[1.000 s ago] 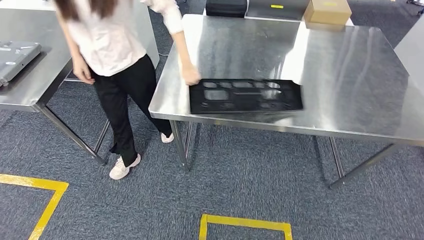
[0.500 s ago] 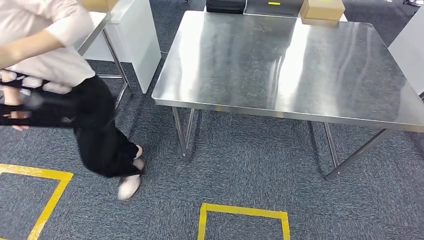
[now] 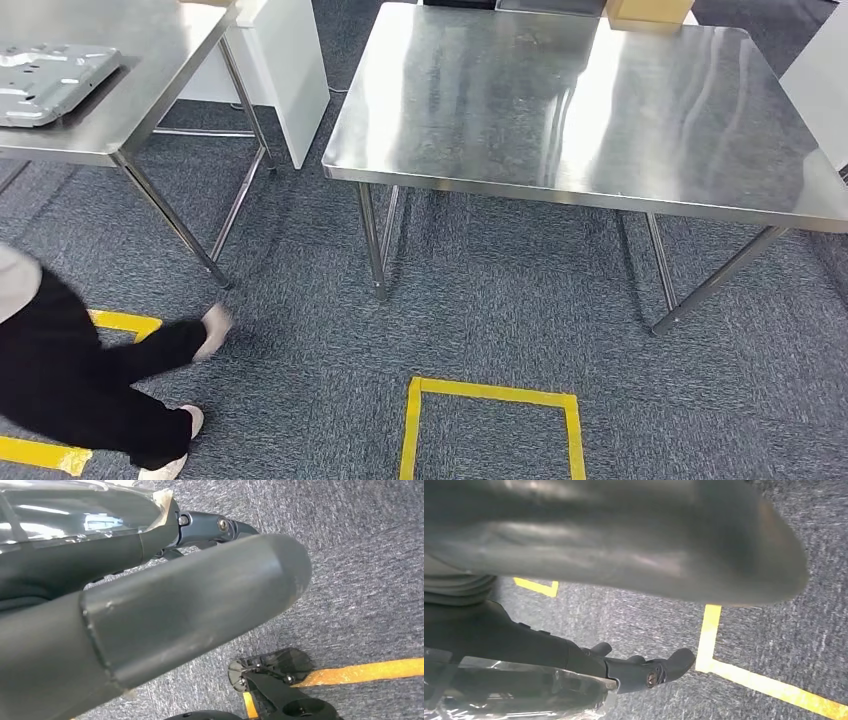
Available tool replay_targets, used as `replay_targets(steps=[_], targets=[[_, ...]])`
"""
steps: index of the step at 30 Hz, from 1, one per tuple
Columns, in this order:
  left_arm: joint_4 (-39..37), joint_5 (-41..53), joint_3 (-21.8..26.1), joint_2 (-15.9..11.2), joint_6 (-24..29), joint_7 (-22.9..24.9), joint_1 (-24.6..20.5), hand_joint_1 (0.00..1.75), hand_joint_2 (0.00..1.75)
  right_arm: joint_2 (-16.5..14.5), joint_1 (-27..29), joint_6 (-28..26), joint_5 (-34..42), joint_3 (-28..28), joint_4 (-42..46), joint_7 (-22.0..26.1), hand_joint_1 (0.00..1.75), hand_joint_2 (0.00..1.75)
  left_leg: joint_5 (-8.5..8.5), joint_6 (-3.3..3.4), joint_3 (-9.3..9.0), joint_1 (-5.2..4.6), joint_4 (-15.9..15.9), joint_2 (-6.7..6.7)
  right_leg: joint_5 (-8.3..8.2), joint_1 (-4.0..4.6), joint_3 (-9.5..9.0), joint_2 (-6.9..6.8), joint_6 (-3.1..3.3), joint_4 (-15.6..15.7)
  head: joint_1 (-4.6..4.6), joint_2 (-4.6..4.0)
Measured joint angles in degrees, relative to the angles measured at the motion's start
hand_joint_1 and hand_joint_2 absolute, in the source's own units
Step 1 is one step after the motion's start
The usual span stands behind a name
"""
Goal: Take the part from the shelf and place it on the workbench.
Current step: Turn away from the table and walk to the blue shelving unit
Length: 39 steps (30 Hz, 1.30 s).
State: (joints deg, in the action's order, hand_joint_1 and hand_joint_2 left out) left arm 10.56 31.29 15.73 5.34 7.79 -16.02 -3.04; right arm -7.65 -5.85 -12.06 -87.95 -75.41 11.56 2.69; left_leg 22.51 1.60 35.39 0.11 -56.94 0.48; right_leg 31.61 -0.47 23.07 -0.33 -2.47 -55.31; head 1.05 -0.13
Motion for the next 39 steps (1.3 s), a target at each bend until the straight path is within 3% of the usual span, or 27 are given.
replay_targets(steps=[1, 3, 5, 7, 8, 9, 10, 11, 13, 15, 16, 18, 19, 20, 22, 24, 25, 26, 28, 29, 31, 33, 34, 35, 37, 39], targets=[[0.00, 0.16, 0.00, -0.02, -0.10, 0.01, -0.03, 0.00, 0.00, 0.01, -0.05, 0.13, 0.09, 0.00, 0.00, -0.06, 0.00, 0.00, -0.50, -0.33, 0.29, -0.07, -0.13, 0.03, 0.47, 0.22, -0.53, 0.06, 0.34, 1.51, 0.05, 0.00], [0.00, 0.45, -0.01, -0.12, -0.34, 0.06, -0.06, 0.00, 0.00, -0.09, 0.11, 0.41, 0.38, -0.02, -0.03, -0.33, 0.00, 0.00, -0.59, -0.95, 0.77, 0.15, -0.50, 0.02, 0.13, -0.15, 0.27, 0.00, 1.22, 1.40, 0.13, 0.00], [0.00, 0.58, -0.02, -0.20, -0.53, 0.21, -0.04, 0.00, 0.00, -0.18, 0.26, 0.62, 0.74, -0.06, -0.06, -0.66, 0.00, 0.00, 2.94, -1.56, 1.61, 0.48, -3.20, -0.07, -0.79, -0.54, 1.02, -0.28, 2.53, 1.31, 0.21, 0.00], [0.00, 0.63, -0.05, -0.18, -0.65, 0.34, -0.08, 0.00, 0.00, -0.18, 0.26, 0.72, 0.97, -0.10, -0.07, -0.77, 0.00, 0.00, 8.51, -2.02, 2.98, 0.67, -9.50, -0.10, -1.76, -0.28, 2.14, -0.55, 3.35, 1.16, 0.29, 0.00], [0.00, 0.65, -0.07, -0.19, -0.69, 0.36, -0.12, 0.00, 0.00, -0.19, 0.26, 0.72, 1.00, -0.10, -0.07, -0.78, 0.00, 0.00, 10.12, -2.17, 3.46, 0.70, -12.81, -0.10, -2.21, -0.10, 2.87, -0.62, 3.48, 0.98, 0.31, 0.00], [0.00, 0.67, -0.08, -0.20, -0.70, 0.37, -0.15, 0.00, 0.00, -0.19, 0.27, 0.72, 1.03, -0.11, -0.07, -0.80, 0.00, 0.00, 10.41, -2.23, 3.45, 0.70, -15.03, -0.10, -2.65, 0.05, 3.68, -0.66, 3.47, 0.72, 0.29, 0.00], [0.00, 0.68, -0.08, -0.21, -0.71, 0.37, -0.17, 0.00, 0.00, -0.19, 0.28, 0.72, 1.05, -0.11, -0.07, -0.83, 0.00, 0.00, 9.55, -2.19, 2.64, 0.70, -15.50, -0.10, -3.03, 0.17, 4.49, -0.67, 3.42, 0.39, 0.30, 0.00], [0.00, 0.68, -0.08, -0.22, -0.70, 0.38, -0.19, 0.00, 0.00, -0.20, 0.28, 0.72, 1.07, -0.11, -0.07, -0.86, 0.00, 0.00, 8.05, -2.02, 0.91, 0.69, -14.02, -0.10, -3.34, 0.25, 5.21, -0.66, 3.31, 0.00, 0.32, 0.00], [0.00, 0.68, -0.09, -0.25, -0.69, 0.41, -0.40, 0.00, 0.00, -0.25, 0.28, 0.81, 1.13, -0.11, -0.07, -0.86, 0.00, 0.00, 6.39, -1.36, -4.21, 0.53, -7.07, -0.22, -3.90, 0.39, 6.37, -0.64, 2.94, -0.76, 0.33, 0.00], [0.01, 0.74, -0.10, -0.27, -0.69, 0.47, -0.68, 0.00, 0.00, -0.31, 0.25, 1.33, 1.38, -0.14, -0.07, -0.67, 0.00, 0.00, 6.81, -0.77, -7.54, 0.15, -1.43, -0.34, -4.62, 0.44, 7.16, -0.72, 2.22, -1.12, 0.29, 0.00], [0.02, 0.83, -0.11, -0.28, -0.72, 0.54, -0.78, 0.00, 0.00, -0.32, 0.19, 1.84, 1.60, -0.18, -0.07, -0.55, 0.00, 0.00, 7.04, -0.51, -7.90, -0.11, -0.34, -0.36, -5.03, 0.39, 7.47, -0.78, 1.78, -1.12, 0.28, 0.00], [0.02, 1.11, -0.13, -0.25, -0.84, 0.74, -0.94, 0.00, 0.00, -0.27, 0.08, 3.17, 2.08, -0.35, -0.08, -0.44, 0.00, 0.00, 6.35, 0.25, -7.68, -0.25, 0.85, -0.24, -5.40, 0.32, 8.11, -0.77, 1.08, -1.31, 0.29, 0.00], [0.02, 1.29, -0.14, -0.24, -0.92, 0.89, -1.08, 0.00, 0.00, -0.23, 0.04, 3.86, 2.30, -0.45, -0.09, -0.49, 0.00, 0.00, 5.83, 0.78, -7.41, -0.17, 1.42, -0.14, -4.68, 0.32, 8.74, -0.65, 1.00, -2.13, 0.24, 0.00], [0.02, 1.43, -0.16, -0.22, -0.98, 1.01, -1.23, 0.00, 0.00, -0.18, 0.03, 4.43, 2.46, -0.52, -0.09, -0.55, 0.00, 0.00, 5.23, 1.26, -7.02, -0.03, 1.95, -0.04, -3.19, 0.33, 9.69, -0.51, 1.08, -3.95, 0.15, 0.00], [0.05, 1.64, -0.26, -0.22, -1.10, 1.25, -1.52, 0.00, 0.00, -0.13, -0.01, 5.09, 2.73, -0.66, -0.09, -0.66, 0.00, 0.00, 4.05, 1.73, -5.66, 0.07, 2.12, 0.05, 1.17, 0.05, 12.29, -0.22, 1.43, -10.52, 0.03, 0.00], [0.07, 1.70, -0.44, -0.17, -1.23, 1.43, -1.66, 0.00, 0.00, -0.09, 0.00, 5.29, 2.89, -0.86, -0.09, -0.67, 0.00, 0.00, 2.93, 1.53, -4.17, 0.15, 2.07, 0.14, 3.49, -0.40, 13.82, -0.12, 0.87, -16.50, -0.01, 0.00], [0.06, 1.71, -0.51, -0.12, -1.31, 1.51, -1.69, 0.00, 0.00, -0.03, 0.01, 5.37, 2.93, -0.96, -0.09, -0.66, 0.00, 0.00, 2.38, 1.30, -3.41, 0.27, 2.00, 0.19, 3.12, -0.69, 13.29, -0.11, 0.12, -17.01, -0.02, 0.00], [0.06, 1.71, -0.55, -0.06, -1.40, 1.55, -1.73, 0.00, 0.00, 0.05, 0.00, 5.44, 2.96, -1.02, -0.09, -0.65, 0.00, 0.00, 1.86, 0.97, -2.66, 0.46, 1.88, 0.23, 1.92, -1.03, 11.72, -0.11, -0.81, -15.41, -0.03, 0.00], [0.09, 1.71, -0.57, -0.03, -1.55, 1.61, -1.83, 0.00, 0.00, 0.12, -0.11, 5.55, 3.00, -1.10, -0.10, -0.61, 0.00, 0.00, 1.06, 0.14, -1.12, 0.77, 1.20, 0.22, -0.33, -1.74, 6.39, -0.07, -2.45, -7.70, -0.12, -0.01], [0.11, 1.71, -0.58, -0.04, -1.59, 1.62, -1.91, 0.00, 0.00, 0.11, -0.21, 5.60, 3.02, -1.13, -0.11, -0.59, 0.00, 0.00, 0.73, -0.30, -0.41, 0.80, 0.68, 0.22, -0.62, -1.73, 4.15, 0.08, -2.67, -4.05, -0.16, -0.01], [0.15, 1.71, -0.61, -0.09, -1.60, 1.64, -2.04, 0.00, 0.00, 0.05, -0.34, 5.69, 3.02, -1.25, -0.14, -0.56, 0.00, 0.00, 0.06, -1.08, 0.50, 0.61, -0.08, 0.19, -0.13, -1.51, 2.60, 0.32, -2.19, -0.53, -0.20, 0.00], [0.15, 1.71, -0.63, -0.10, -1.61, 1.65, -2.05, 0.00, 0.00, 0.11, -0.26, 5.75, 3.04, -1.38, -0.15, -0.56, 0.00, 0.00, -0.34, -1.61, 0.79, 0.77, -0.31, 0.14, -0.44, -1.53, 3.56, 0.31, -1.10, -0.76, -0.07, -0.01], [0.15, 1.71, -0.64, -0.11, -1.62, 1.67, -2.04, 0.00, 0.00, 0.12, -0.24, 5.79, 3.05, -1.42, -0.15, -0.56, 0.00, 0.00, 0.51, -1.80, 1.06, 0.97, -0.85, 0.11, -0.78, -1.58, 3.87, 0.26, -0.41, -0.88, 0.00, 0.00], [0.15, 1.71, -0.65, -0.11, -1.63, 1.70, -2.03, 0.00, 0.00, 0.12, -0.22, 5.83, 3.07, -1.45, -0.15, -0.57, 0.00, 0.00, 2.22, -1.99, 1.51, 1.15, -2.13, 0.08, -1.17, -1.58, 4.24, 0.19, 0.33, -0.90, 0.03, 0.00], [0.15, 1.72, -0.70, -0.07, -1.68, 1.74, -2.06, 0.00, 0.00, 0.13, -0.29, 5.89, 3.13, -1.49, -0.15, -0.57, 0.00, 0.00, 8.07, -2.29, 3.20, 1.27, -8.27, 0.02, -2.16, -1.18, 5.03, 0.07, 1.84, -0.94, 0.09, 0.00], [0.15, 1.73, -0.74, -0.03, -1.69, 1.78, -2.08, 0.00, 0.00, 0.15, -0.30, 5.93, 3.25, -1.51, -0.15, -0.57, 0.00, 0.00, 11.86, -2.28, 4.46, 1.25, -15.16, -0.03, -3.19, -0.62, 6.16, 0.00, 2.67, -1.04, 0.12, 0.00]])
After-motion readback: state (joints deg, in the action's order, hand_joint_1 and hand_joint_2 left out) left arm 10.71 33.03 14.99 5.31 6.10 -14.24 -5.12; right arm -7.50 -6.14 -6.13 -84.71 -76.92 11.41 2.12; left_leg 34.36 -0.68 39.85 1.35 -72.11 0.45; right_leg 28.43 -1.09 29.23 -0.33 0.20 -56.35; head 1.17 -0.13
